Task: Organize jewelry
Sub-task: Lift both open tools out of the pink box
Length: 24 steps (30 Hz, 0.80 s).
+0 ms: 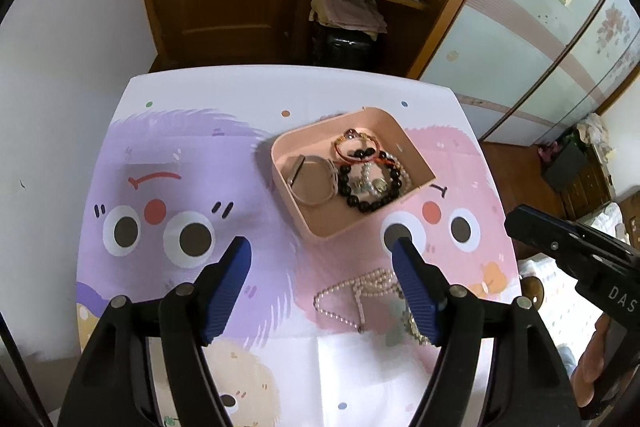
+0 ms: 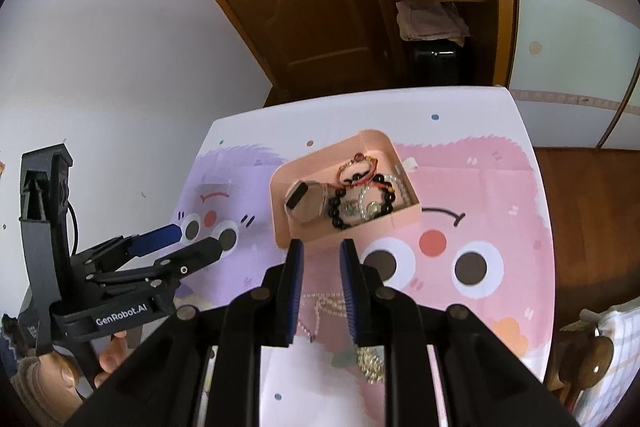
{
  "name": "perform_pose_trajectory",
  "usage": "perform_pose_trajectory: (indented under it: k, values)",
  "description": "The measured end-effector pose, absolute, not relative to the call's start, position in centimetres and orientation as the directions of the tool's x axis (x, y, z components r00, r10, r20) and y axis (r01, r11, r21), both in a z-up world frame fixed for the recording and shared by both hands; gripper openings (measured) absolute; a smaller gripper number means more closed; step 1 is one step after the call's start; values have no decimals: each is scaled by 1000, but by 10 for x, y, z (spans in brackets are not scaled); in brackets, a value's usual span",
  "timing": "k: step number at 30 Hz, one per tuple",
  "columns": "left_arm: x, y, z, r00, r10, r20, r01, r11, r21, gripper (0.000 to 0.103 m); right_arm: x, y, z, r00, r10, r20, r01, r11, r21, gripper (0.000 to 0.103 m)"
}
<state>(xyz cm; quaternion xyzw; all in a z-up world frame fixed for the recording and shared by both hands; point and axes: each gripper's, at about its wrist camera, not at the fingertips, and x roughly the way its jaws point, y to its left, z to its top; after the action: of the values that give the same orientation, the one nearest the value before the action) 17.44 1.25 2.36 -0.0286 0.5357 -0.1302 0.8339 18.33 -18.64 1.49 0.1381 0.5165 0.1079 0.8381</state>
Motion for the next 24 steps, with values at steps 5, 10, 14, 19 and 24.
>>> perform_pose_trajectory:
  k: [5, 10, 14, 19, 24]
  values:
    - [158, 12, 22, 399, -248, -883, 214, 961, -173, 72, 163, -186, 14, 440, 325, -837, -43, 939, 342, 29]
    - [148, 8, 16, 400, -236, -886, 242, 959, -147, 72, 148, -187, 7, 423, 313, -850, -49, 945, 323, 29]
    - [143, 6, 8, 392, -235, -889, 257, 956, -139, 72, 138, -185, -1, 409, 302, -861, -57, 950, 306, 29]
    - [139, 5, -4, 376, -231, -897, 269, 954, -133, 72, 130, -186, -15, 385, 289, -877, -61, 956, 288, 29]
    - [139, 5, -16, 363, -223, -905, 276, 953, -125, 72, 129, -192, -28, 366, 271, -890, -49, 961, 273, 29]
